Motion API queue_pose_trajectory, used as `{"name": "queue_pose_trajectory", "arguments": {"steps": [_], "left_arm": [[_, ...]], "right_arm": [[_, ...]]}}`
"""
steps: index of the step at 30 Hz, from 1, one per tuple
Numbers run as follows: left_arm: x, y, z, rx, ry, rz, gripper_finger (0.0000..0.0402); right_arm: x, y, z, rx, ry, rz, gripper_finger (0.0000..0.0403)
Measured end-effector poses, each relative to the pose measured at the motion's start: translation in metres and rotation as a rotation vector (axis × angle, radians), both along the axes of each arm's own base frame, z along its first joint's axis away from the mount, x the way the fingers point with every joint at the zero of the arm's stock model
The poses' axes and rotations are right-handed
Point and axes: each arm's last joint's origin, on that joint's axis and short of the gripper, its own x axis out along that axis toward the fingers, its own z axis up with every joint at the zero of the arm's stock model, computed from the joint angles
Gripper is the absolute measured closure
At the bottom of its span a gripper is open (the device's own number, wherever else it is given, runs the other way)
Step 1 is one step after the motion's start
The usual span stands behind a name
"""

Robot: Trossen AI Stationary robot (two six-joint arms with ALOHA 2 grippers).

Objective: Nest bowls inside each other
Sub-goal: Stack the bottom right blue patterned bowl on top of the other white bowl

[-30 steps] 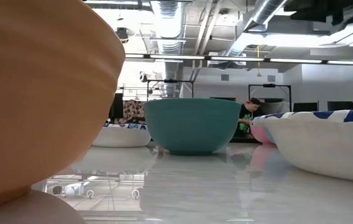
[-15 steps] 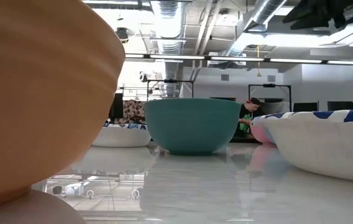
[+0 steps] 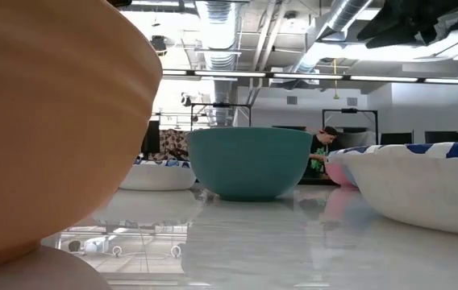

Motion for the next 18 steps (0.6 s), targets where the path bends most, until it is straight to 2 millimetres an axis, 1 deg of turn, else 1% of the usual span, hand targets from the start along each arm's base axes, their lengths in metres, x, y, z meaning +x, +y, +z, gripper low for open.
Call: {"name": "queue_pose_trajectory", "arguments": {"steps": [4,10,14,18], "left_arm": [[-0.002,-0.002,-0.002,0.000,-0.104,0.006,0.0187],[-0.012,-0.002,-0.017,0.015,-0.083,0.097,0.0187],[-0.013,-0.002,-0.029,-0.008,-0.048,0.115,0.0187],[-0.012,-0.002,-0.037,-0.039,-0.041,0.127,0.0187]], "right_arm": [[0.008,0.003,-0.005,0.032,0.024,0.036,0.0163],[0.018,0.007,-0.012,0.032,0.078,0.055,0.0163],[0.025,0.008,-0.016,0.056,0.078,0.036,0.0163],[0.032,0.010,-0.022,0.053,0.110,0.034,0.0163]]}}
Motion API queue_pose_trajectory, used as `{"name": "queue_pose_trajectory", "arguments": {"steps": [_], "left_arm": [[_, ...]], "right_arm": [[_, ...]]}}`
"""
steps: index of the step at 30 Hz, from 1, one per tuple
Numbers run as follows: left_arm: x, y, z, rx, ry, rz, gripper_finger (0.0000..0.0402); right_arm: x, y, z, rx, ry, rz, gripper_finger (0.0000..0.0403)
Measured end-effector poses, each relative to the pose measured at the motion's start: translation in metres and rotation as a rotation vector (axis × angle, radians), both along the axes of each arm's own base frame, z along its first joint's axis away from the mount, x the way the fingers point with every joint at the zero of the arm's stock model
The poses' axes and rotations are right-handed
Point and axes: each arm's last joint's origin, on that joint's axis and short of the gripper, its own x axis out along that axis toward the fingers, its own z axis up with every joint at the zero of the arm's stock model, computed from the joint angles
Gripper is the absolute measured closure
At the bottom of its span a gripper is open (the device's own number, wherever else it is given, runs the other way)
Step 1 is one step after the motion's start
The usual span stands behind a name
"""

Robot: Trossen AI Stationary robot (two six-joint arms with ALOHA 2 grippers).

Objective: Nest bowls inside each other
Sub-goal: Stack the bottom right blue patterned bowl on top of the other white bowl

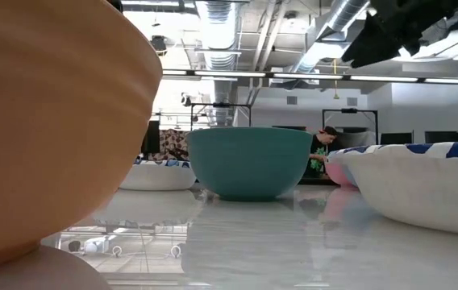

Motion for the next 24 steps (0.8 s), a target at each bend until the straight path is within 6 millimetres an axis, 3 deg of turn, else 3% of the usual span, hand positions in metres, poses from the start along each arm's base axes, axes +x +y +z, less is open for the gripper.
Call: {"name": "queue_pose_trajectory", "arguments": {"steps": [6,24], "left_arm": [[-0.006,-0.006,-0.011,-0.027,-0.001,-0.018,0.0187],[-0.043,-0.022,-0.001,-0.002,-0.061,0.000,0.0187]], "right_arm": [[0.008,0.002,-0.007,0.012,0.026,-0.001,0.0163],[0.028,0.006,-0.011,0.028,0.009,0.034,0.0163]]}}
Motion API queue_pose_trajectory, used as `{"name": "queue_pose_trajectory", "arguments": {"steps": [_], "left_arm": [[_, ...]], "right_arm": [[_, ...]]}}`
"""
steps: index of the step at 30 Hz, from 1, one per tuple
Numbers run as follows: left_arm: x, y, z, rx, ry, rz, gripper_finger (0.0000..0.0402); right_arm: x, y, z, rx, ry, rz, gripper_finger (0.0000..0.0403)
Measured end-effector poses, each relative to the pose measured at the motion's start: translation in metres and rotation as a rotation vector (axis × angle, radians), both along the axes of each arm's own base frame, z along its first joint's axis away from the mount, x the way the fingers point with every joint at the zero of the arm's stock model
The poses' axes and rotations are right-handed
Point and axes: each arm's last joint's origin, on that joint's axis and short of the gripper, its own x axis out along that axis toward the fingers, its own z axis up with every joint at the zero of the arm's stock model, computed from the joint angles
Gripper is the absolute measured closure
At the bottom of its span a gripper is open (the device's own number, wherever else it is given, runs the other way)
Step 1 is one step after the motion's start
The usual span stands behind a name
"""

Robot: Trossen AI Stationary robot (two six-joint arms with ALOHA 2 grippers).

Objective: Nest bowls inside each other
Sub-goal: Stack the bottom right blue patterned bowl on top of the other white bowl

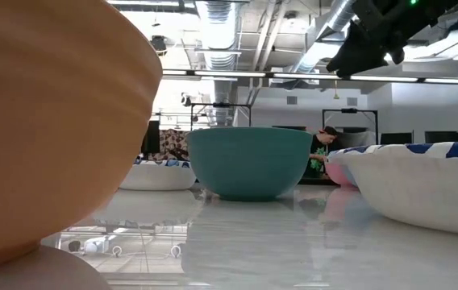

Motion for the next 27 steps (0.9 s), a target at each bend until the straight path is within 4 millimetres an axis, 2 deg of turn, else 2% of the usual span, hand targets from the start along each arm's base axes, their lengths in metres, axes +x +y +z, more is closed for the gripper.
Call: {"name": "queue_pose_trajectory", "arguments": {"steps": [19,24,27], "left_arm": [[-0.030,-0.001,0.014,0.151,-0.178,0.048,0.0187],[-0.019,-0.001,-0.012,0.156,-0.302,0.032,0.0187],[-0.015,-0.001,-0.031,0.136,-0.309,0.025,0.0187]], "right_arm": [[0.010,-0.015,0.013,-0.055,-0.067,0.007,0.0163],[0.010,-0.019,0.013,-0.055,-0.066,-0.011,0.0163],[0.011,-0.020,0.014,-0.064,-0.066,-0.010,0.0163]]}}
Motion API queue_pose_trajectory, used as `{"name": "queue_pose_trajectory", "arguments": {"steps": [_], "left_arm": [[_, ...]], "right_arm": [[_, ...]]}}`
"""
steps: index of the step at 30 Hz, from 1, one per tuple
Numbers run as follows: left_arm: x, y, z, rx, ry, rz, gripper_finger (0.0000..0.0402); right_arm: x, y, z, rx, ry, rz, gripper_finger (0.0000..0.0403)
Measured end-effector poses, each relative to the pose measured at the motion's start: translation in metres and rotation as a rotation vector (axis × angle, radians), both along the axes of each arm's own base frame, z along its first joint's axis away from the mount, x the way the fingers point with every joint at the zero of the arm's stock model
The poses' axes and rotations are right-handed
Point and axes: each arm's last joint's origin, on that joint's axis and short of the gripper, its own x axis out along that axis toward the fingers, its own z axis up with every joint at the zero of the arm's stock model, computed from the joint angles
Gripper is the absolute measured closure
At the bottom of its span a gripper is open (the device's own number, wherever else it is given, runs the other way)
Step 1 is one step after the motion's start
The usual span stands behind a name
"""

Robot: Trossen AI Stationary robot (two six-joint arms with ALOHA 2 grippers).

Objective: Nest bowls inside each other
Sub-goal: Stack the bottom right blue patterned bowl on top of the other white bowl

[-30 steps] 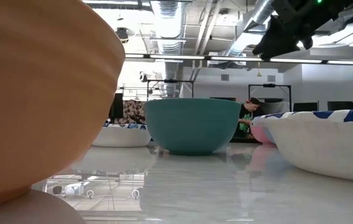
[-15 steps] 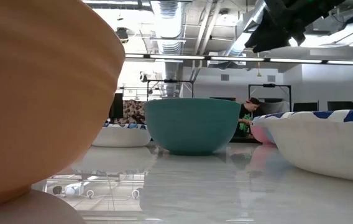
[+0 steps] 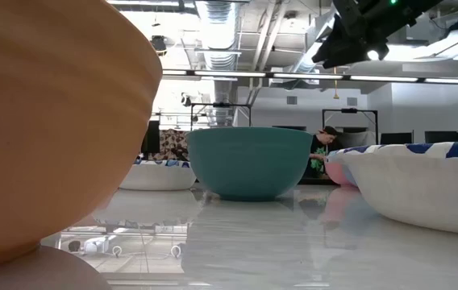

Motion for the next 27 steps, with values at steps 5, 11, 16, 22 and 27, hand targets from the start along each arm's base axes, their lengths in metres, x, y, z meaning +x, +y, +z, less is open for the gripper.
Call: {"name": "queue_pose_trajectory", "arguments": {"steps": [5,11,16,22,27], "left_arm": [[0.002,0.000,-0.014,-0.037,0.004,0.006,0.0187],[0.003,0.000,-0.011,-0.044,-0.040,0.008,0.0187],[0.003,0.000,-0.013,-0.084,-0.024,0.014,0.0187],[0.002,0.000,-0.015,-0.130,-0.012,0.006,0.0187],[0.002,-0.003,-0.016,-0.179,0.009,-0.090,0.0187]], "right_arm": [[0.001,-0.004,-0.001,0.009,0.011,0.013,0.0163],[0.000,-0.021,-0.001,0.015,0.015,-0.059,0.0163],[0.004,-0.034,-0.005,0.073,0.023,-0.042,0.0163],[0.023,-0.035,-0.026,0.219,0.104,0.107,0.0163],[0.038,-0.025,-0.035,0.293,0.225,0.294,0.0163]]}}
